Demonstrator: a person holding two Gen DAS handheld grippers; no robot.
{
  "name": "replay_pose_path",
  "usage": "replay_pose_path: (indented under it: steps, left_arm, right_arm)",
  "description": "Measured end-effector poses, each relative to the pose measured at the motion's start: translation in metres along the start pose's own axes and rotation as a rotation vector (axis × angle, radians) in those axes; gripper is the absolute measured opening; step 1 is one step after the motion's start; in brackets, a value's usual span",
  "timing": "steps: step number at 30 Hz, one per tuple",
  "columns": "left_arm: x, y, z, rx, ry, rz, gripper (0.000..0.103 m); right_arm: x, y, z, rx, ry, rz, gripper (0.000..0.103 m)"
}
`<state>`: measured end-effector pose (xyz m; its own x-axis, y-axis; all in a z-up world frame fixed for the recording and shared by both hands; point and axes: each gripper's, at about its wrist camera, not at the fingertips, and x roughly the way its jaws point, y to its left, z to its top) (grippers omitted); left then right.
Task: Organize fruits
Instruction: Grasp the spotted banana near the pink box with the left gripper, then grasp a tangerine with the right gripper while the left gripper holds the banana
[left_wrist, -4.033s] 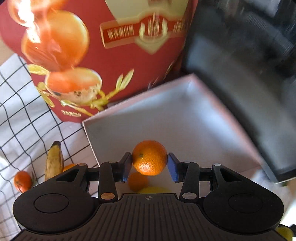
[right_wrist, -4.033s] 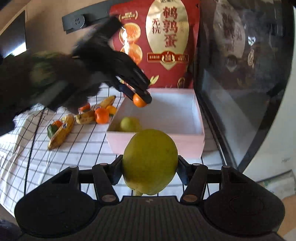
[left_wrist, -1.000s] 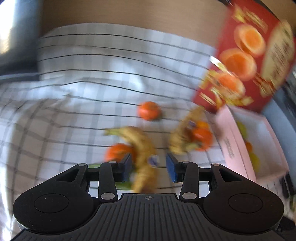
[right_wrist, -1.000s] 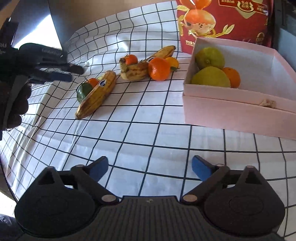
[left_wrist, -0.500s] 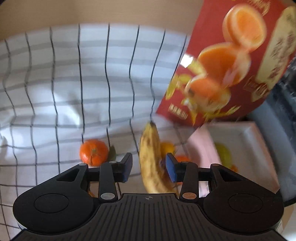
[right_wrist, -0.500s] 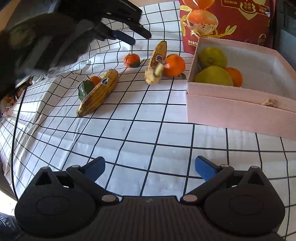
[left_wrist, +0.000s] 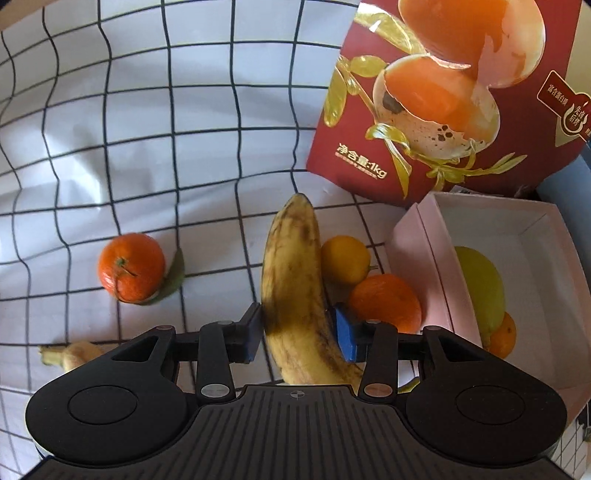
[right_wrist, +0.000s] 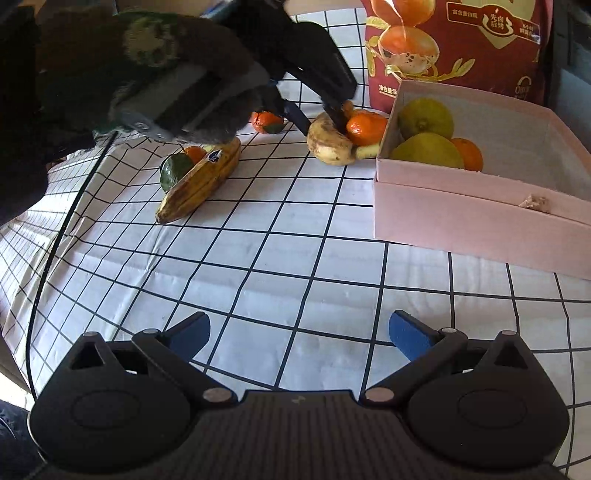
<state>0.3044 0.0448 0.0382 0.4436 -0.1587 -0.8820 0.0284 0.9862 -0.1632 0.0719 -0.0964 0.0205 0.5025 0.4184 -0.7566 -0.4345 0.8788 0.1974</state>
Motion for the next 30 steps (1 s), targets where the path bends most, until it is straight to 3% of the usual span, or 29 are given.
replay_pose_path:
  steps: [8,14,21,27,30]
  left_arm:
    - [-0.027,0.006,-0.048,0.042,-0.036,0.064,0.043]
    - [-0.058,0.028,-0.098,0.003,0.01,0.062,0.042]
    - [-0.092,0.04,-0.158,-0.012,0.052,0.116,0.042]
    - [-0.098,0.049,-0.175,-0.047,0.03,0.095,0.042]
    - [-0.095,0.044,-0.178,-0.03,0.023,0.107,0.043]
  right_arm:
    - [0.002,0.01,-0.01,-0.19,0.0,-0.01,0.103]
    - [0.003,0.006,-0.011,-0.218,-0.023,-0.001,0.103]
    - [0.007,0.005,-0.006,-0.249,-0.005,0.003,0.102]
    - [-0.005,0.001,0.011,-0.201,0.007,0.096,0.086]
    - [-0.019,0.004,0.024,-0.203,-0.04,0.084,0.084]
